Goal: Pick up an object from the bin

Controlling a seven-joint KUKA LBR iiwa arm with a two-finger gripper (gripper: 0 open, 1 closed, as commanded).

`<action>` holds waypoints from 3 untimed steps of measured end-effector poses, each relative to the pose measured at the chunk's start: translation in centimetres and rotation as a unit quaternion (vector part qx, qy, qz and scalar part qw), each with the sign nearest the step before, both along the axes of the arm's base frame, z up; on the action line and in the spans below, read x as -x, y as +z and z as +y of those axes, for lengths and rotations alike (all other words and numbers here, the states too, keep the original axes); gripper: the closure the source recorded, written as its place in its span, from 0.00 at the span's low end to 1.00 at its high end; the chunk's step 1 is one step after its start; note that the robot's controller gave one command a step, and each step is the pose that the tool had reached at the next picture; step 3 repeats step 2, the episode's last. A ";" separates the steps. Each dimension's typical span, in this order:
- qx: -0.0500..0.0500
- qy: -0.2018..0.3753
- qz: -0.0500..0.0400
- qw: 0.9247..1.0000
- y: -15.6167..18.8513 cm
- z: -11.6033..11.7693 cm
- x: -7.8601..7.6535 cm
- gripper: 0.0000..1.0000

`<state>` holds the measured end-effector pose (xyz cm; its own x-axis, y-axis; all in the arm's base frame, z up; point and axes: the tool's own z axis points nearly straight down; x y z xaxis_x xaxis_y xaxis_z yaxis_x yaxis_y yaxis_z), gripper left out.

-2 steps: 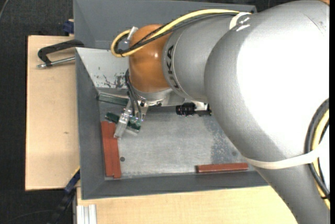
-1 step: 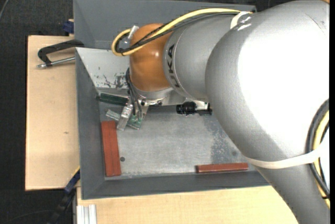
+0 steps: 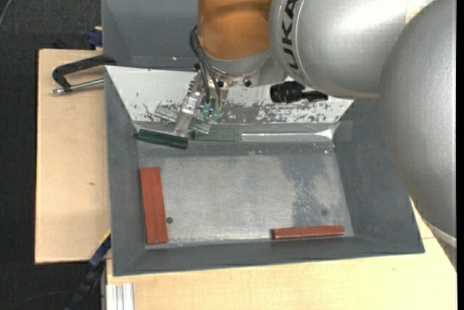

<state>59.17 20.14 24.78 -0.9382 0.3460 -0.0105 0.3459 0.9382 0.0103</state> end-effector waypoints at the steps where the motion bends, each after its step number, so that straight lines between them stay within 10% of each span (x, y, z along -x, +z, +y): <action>1: 0.005 -0.007 0.010 1.000 -7.9 -7.6 0.7 1.00; 3: 0.001 -0.001 0.001 1.000 -1.1 -6.1 0.5 1.00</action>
Offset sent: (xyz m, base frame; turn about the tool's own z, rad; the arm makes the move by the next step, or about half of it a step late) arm -0.0070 -0.0711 -0.0752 0.0086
